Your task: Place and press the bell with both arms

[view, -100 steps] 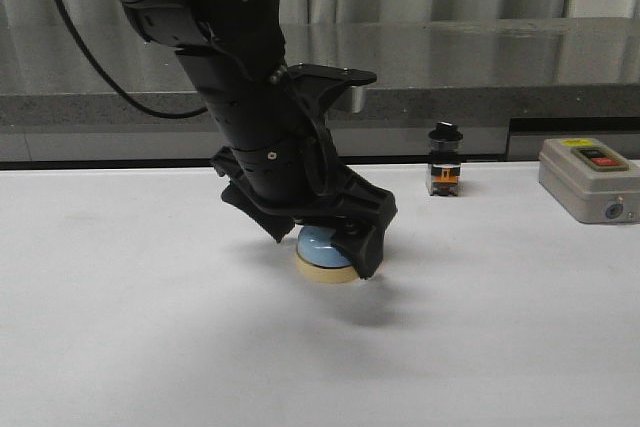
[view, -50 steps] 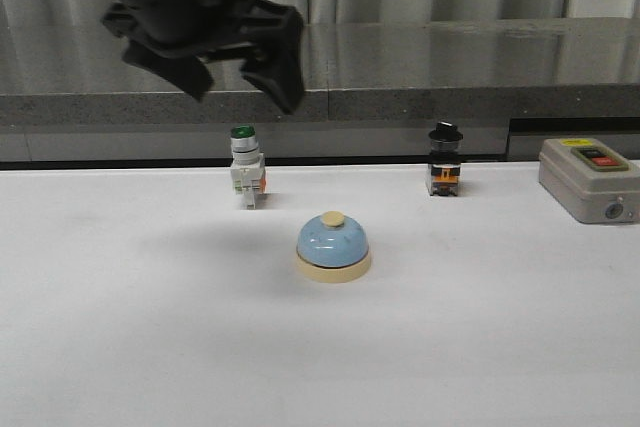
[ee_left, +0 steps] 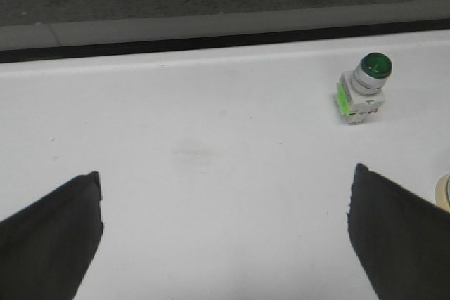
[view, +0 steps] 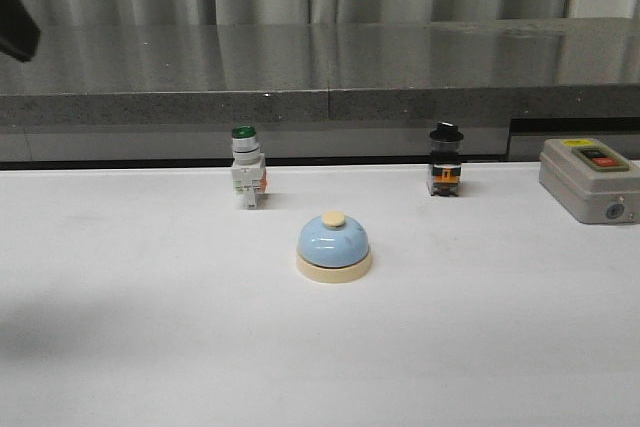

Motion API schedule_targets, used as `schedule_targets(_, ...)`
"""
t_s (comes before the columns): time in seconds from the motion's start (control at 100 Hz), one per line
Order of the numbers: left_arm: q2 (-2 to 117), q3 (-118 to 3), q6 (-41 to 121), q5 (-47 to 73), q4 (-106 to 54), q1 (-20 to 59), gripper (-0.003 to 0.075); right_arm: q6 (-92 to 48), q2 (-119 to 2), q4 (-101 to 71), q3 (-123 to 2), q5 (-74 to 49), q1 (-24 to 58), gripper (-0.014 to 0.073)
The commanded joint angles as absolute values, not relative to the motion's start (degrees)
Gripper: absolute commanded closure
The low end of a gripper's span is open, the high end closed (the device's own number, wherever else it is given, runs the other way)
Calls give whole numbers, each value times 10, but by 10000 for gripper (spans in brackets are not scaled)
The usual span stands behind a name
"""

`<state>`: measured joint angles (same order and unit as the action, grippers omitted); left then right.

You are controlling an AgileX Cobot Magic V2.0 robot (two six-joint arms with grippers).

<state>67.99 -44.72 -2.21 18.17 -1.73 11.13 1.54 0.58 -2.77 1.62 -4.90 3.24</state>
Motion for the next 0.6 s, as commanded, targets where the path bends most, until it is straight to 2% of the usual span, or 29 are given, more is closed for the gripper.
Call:
schedule_targets(0.0, 611, -420, -29, 133, -28, 104, 48, 15, 15, -22, 7, 0, 29, 654)
schedule_targets(0.26, 446, -320, -29, 129, -37, 105, 52, 15, 15, -22, 7, 0, 29, 654)
schedule_targets(0.33, 404, -303, -29, 129, -37, 105, 84, 15, 15, -22, 7, 0, 29, 654)
schedule_targets(0.42, 358, -292, -29, 130, -37, 105, 179, 15, 15, -22, 7, 0, 29, 654)
schedule_targets(0.47, 337, -290, -29, 131, -37, 105, 258, 15, 15, -22, 7, 0, 29, 654)
schedule_targets(0.59, 304, -289, -29, 131, -37, 105, 499, 15, 15, -22, 7, 0, 29, 654)
